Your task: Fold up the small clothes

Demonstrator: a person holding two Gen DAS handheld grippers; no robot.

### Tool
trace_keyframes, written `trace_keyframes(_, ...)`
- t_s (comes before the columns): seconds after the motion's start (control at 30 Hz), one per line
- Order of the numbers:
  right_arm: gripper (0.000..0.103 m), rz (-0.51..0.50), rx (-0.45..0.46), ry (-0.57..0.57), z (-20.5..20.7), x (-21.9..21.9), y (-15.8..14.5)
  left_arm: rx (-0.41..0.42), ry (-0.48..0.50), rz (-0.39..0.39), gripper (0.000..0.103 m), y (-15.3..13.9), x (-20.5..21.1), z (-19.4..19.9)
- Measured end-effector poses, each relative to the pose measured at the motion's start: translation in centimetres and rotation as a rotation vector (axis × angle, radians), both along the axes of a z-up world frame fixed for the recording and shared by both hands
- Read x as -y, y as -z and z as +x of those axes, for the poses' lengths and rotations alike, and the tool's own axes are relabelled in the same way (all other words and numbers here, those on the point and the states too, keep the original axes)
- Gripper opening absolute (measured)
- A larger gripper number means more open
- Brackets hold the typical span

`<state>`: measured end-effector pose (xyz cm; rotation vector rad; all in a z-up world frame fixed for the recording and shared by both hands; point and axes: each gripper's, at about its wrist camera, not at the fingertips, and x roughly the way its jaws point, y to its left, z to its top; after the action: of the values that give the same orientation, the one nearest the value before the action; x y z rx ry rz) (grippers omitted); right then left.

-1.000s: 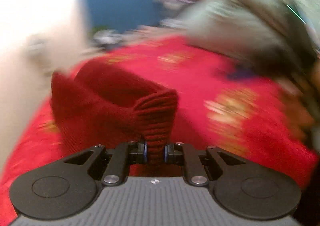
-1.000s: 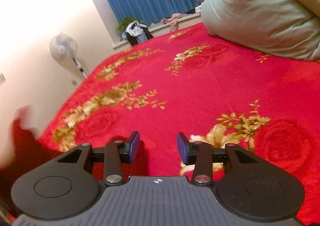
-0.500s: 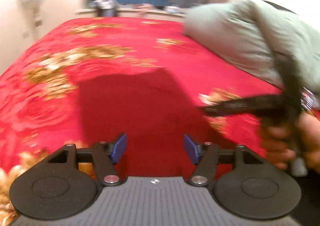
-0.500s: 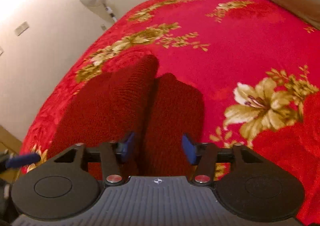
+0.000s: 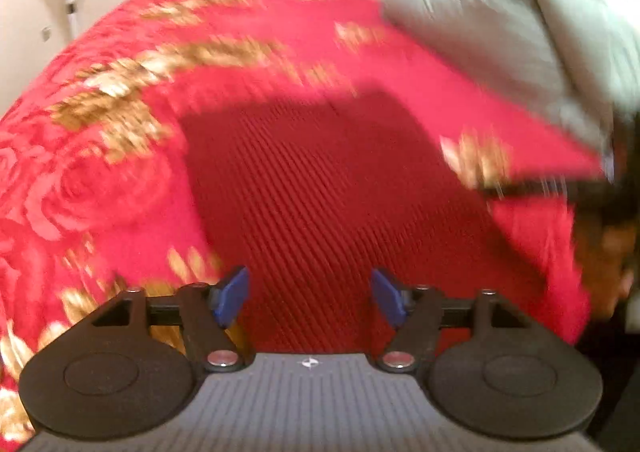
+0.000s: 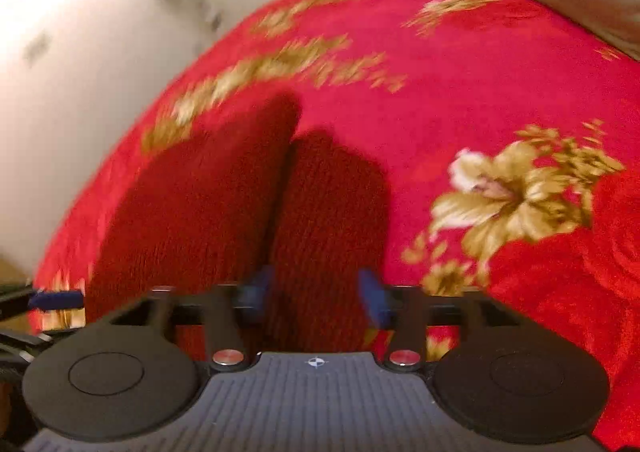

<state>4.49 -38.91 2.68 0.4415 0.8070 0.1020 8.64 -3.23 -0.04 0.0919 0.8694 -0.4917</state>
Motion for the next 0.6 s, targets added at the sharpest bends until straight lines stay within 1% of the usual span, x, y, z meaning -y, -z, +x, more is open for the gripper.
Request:
trace_keyframes(0.03,0.068,0.030,-0.008,0.040,0.2,0.6,0.4,0.003,-0.034,-0.032,0.081,-0.4,-0.9,1.2)
trace_keyframes(0.07,0.068,0.068,-0.038,0.071,0.6,1.3,1.1,-0.004,-0.059,-0.065,0.083,-0.7,-1.6,2.3)
trace_keyframes(0.1,0.068,0.116,-0.079,0.096,1.2,1.8,1.9,-0.030,-0.081,-0.105,0.085,-0.7,-2.4,3.7)
trace_keyframes(0.13,0.068,0.158,-0.112,0.110,1.5,2.2,2.9,-0.079,-0.099,-0.143,0.085,-0.2,-3.1,5.2)
trace_keyframes(0.17,0.068,0.200,-0.143,0.120,1.9,2.5,3.9,-0.151,-0.123,-0.190,0.085,0.8,-3.8,6.9)
trace_keyframes(0.2,0.068,0.235,-0.159,0.130,2.1,2.6,4.7,-0.205,-0.139,-0.230,0.085,1.8,-4.3,8.2)
trace_keyframes(0.27,0.069,0.262,-0.152,0.138,2.2,2.4,5.2,-0.334,-0.165,-0.332,0.086,4.8,-5.0,10.7)
trace_keyframes(0.33,0.068,0.281,-0.134,0.134,2.5,2.4,5.4,-0.445,-0.169,-0.447,0.090,7.2,-5.2,12.5)
trace_keyframes(0.37,0.068,0.300,-0.129,0.138,2.6,2.5,5.5,-0.480,-0.164,-0.466,0.092,8.2,-5.0,13.5)
trace_keyframes(0.43,0.065,0.340,-0.126,0.148,2.9,2.6,6.0,-0.496,-0.142,-0.476,0.095,9.3,-4.2,14.7)
trace_keyframes(0.5,0.057,0.377,-0.117,0.153,3.1,2.9,6.4,-0.500,-0.134,-0.495,0.095,9.8,-3.2,15.3)
trace_keyframes(0.53,0.049,0.388,-0.107,0.153,3.2,3.1,6.6,-0.492,-0.137,-0.497,0.095,10.1,-2.9,15.7)
trace_keyframes(0.6,0.041,0.382,-0.087,0.152,3.3,3.0,6.5,-0.463,-0.141,-0.470,0.094,10.1,-2.1,16.0)
